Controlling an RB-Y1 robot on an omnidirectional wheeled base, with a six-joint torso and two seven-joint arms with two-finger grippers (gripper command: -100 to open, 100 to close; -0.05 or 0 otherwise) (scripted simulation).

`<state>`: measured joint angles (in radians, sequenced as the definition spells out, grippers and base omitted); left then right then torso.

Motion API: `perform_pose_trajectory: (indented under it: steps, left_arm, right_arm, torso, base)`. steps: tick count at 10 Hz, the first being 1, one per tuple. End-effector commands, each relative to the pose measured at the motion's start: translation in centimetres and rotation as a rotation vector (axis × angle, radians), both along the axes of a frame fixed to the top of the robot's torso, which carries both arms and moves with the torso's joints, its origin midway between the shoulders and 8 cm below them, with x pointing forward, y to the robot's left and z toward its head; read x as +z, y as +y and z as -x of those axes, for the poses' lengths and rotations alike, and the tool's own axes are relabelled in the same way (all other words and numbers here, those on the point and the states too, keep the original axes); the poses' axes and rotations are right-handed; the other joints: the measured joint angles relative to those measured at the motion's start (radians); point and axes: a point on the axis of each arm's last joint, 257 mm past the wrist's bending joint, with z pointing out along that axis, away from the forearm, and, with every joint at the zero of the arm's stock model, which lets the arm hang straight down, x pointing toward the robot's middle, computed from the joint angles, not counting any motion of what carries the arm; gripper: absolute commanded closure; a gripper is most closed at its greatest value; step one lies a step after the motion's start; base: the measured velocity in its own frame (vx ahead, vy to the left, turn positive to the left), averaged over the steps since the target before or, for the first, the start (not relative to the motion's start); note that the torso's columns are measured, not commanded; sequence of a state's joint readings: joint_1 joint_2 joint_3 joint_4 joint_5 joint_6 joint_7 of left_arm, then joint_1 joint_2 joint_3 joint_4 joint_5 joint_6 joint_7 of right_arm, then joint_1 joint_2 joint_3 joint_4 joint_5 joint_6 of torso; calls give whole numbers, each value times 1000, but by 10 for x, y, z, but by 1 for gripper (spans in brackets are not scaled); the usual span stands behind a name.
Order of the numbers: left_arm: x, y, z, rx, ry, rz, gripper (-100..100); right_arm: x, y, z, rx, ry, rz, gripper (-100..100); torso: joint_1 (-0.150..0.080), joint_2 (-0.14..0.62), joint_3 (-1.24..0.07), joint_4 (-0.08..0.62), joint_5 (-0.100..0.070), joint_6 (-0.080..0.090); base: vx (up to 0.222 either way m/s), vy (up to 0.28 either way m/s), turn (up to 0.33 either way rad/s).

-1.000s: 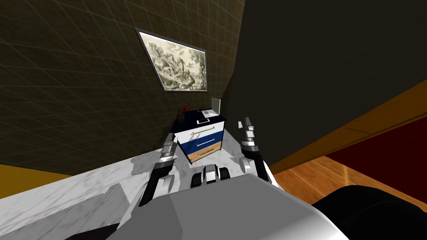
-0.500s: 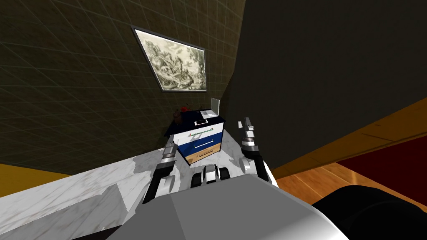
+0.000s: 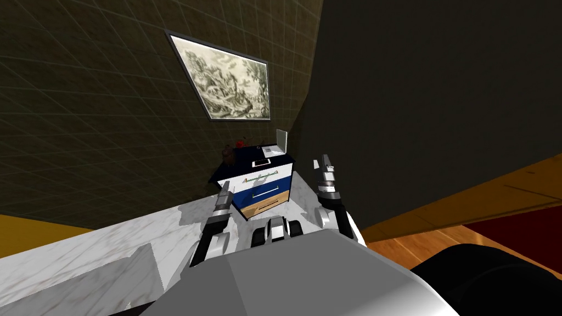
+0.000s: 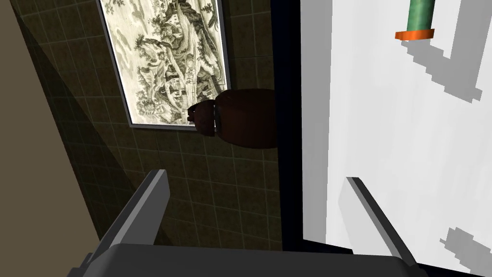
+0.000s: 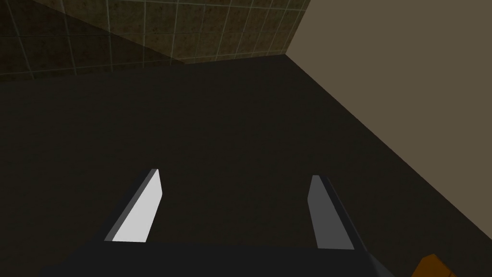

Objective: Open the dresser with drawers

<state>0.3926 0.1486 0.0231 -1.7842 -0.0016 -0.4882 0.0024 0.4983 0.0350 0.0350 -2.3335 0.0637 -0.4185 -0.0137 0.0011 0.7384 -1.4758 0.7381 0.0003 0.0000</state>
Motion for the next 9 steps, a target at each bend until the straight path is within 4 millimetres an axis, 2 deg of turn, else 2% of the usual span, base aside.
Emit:
perform_pose_trajectory:
  steps: [1, 9]
  left_arm:
    - [-16, 5, 0, 9, 23, 3, -100]
    - [-71, 18, 0, 51, 98, 54, -100]
  right_arm:
    - [0, 0, 0, 0, 0, 0, 0]
    - [0, 0, 0, 0, 0, 0, 0]
  torso:
    - [0, -1, 0, 0, 0, 0]
    - [-1, 0, 0, 0, 0, 0]
  base:
    - [61, -74, 27]
    - [53, -78, 32]
